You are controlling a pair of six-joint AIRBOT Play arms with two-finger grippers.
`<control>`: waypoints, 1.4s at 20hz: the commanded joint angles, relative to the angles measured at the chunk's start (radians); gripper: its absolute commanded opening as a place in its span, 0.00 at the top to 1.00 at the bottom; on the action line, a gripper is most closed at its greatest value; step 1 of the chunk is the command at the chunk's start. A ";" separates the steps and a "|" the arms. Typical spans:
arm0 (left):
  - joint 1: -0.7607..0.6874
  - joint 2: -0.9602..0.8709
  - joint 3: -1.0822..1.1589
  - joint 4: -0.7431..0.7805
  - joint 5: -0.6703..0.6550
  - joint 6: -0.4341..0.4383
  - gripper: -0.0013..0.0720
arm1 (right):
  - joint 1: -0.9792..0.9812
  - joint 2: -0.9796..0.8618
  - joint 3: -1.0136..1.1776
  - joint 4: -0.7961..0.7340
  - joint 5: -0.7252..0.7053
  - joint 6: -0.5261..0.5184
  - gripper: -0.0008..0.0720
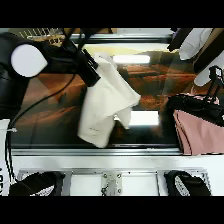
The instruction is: Fold the clothes and pants, and hang the long-sleeved shirts on hangers.
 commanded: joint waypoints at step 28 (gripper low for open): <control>0.572 -0.179 -1.040 -0.927 0.336 -0.263 0.06 | -0.003 -0.002 -0.002 0.000 -0.002 0.000 0.98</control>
